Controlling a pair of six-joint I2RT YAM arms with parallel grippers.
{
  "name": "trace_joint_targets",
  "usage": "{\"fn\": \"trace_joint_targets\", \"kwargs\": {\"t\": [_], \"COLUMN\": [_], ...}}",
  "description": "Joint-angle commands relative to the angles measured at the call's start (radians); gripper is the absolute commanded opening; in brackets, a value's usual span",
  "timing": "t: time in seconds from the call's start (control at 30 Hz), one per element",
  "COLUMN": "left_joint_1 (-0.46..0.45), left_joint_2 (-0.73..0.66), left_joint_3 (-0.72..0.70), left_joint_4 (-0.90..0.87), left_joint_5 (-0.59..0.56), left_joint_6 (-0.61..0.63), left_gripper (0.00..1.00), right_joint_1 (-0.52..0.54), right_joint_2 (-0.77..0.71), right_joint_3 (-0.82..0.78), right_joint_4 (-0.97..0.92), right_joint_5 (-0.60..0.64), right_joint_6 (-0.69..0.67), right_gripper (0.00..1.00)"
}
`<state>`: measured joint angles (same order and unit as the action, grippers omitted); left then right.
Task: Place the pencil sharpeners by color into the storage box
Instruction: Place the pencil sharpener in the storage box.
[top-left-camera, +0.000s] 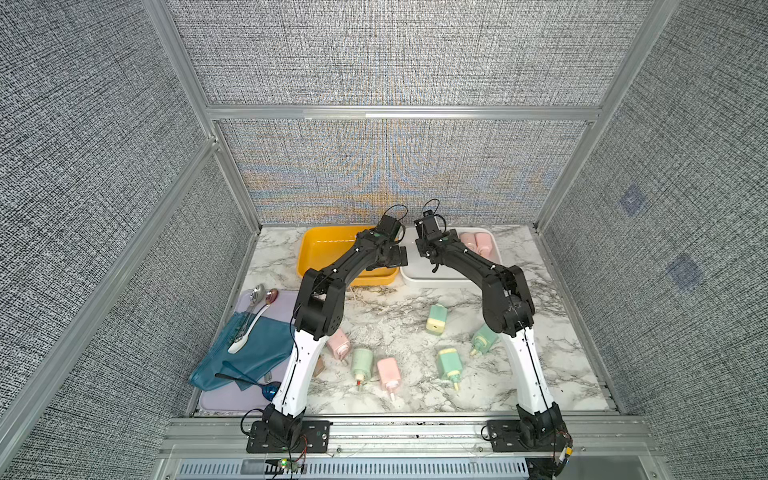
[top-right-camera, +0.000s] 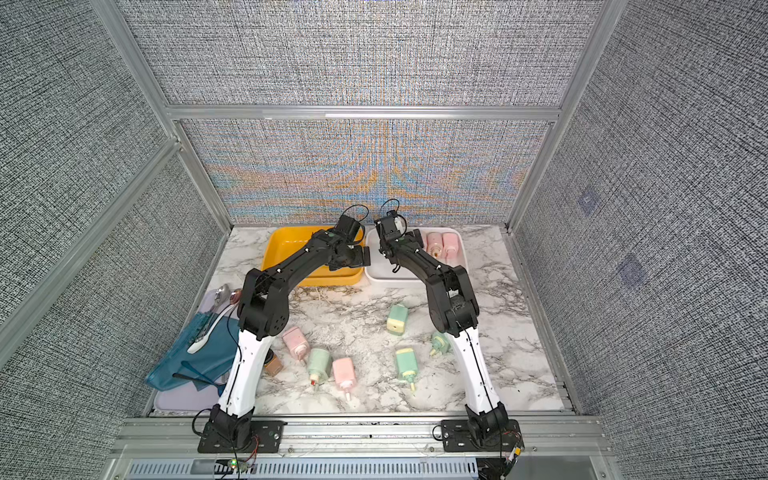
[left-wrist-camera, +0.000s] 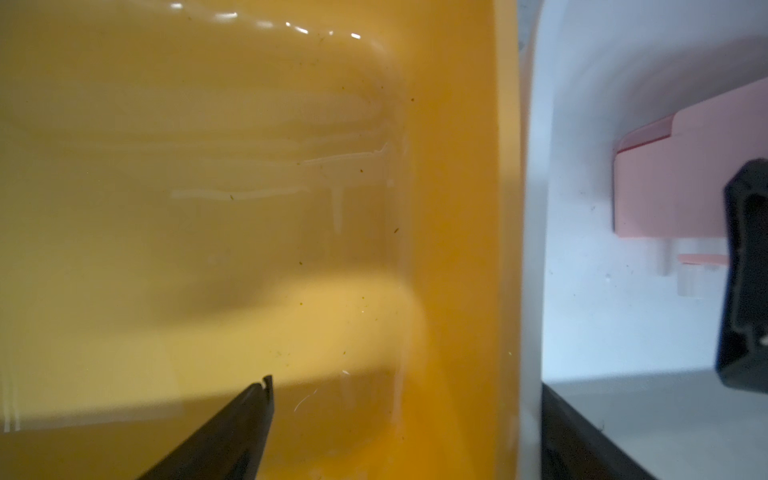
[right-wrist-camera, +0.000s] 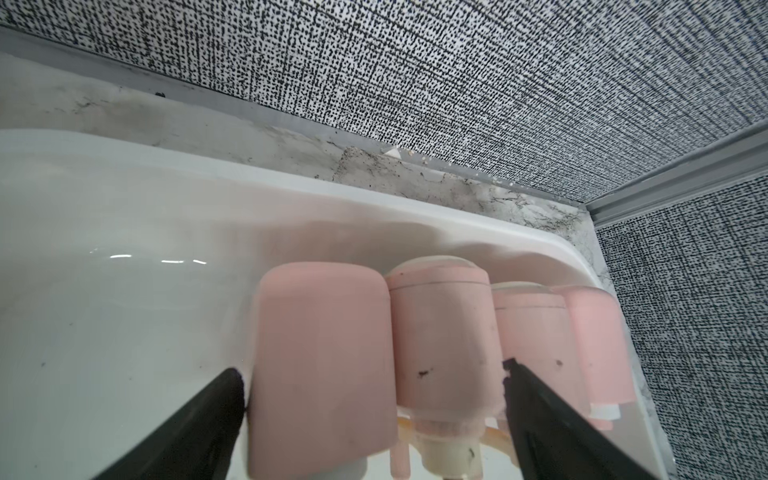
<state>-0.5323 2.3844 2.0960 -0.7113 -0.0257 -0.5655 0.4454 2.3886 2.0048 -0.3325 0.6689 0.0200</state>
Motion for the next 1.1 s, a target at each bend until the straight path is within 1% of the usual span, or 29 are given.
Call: {"fn": "trace_joint_targets", "kwargs": {"t": [0.0, 0.13, 0.3, 0.37, 0.5, 0.67, 0.8, 0.87, 0.93, 1.07], "left_joint_1": [0.006, 0.006, 0.006, 0.005, -0.001, -0.019, -0.040, -0.056, -0.071, -0.101], "left_joint_2": [-0.009, -0.028, -0.062, -0.087, -0.154, -0.289, -0.388, -0.450, -0.508, -0.629], "left_joint_3": [0.005, 0.004, 0.006, -0.005, -0.057, -0.202, -0.308, -0.367, -0.420, -0.538], "left_joint_4": [-0.045, -0.051, -0.076, -0.085, -0.080, -0.033, -0.020, -0.021, -0.033, -0.064], "left_joint_5": [-0.029, -0.020, -0.023, -0.029, -0.034, -0.041, -0.040, -0.049, -0.072, -0.102], "left_joint_6": [0.007, 0.008, 0.011, 0.011, 0.010, -0.003, -0.027, -0.041, -0.048, -0.068], "left_gripper": [0.99, 1.00, 1.00, 0.99, 0.99, 0.99, 0.99, 0.99, 0.99, 0.99], "right_joint_1": [0.004, 0.013, 0.031, 0.039, 0.044, 0.062, 0.085, 0.095, 0.095, 0.093], "right_joint_2": [-0.018, -0.050, -0.104, -0.152, -0.260, -0.405, -0.510, -0.583, -0.654, -0.783], "right_joint_3": [0.000, -0.031, -0.076, -0.138, -0.284, -0.449, -0.565, -0.656, -0.736, -0.897], "right_joint_4": [-0.006, 0.042, 0.101, 0.165, 0.305, 0.416, 0.493, 0.562, 0.603, 0.703], "right_joint_5": [-0.019, -0.062, -0.070, -0.072, -0.127, -0.130, -0.109, -0.106, -0.124, -0.140], "right_joint_6": [-0.007, -0.017, 0.003, 0.020, 0.049, 0.087, 0.076, 0.078, 0.120, 0.150], "right_gripper": [0.99, 0.99, 0.99, 0.99, 0.99, 0.99, 0.99, 0.99, 0.99, 0.99]}}
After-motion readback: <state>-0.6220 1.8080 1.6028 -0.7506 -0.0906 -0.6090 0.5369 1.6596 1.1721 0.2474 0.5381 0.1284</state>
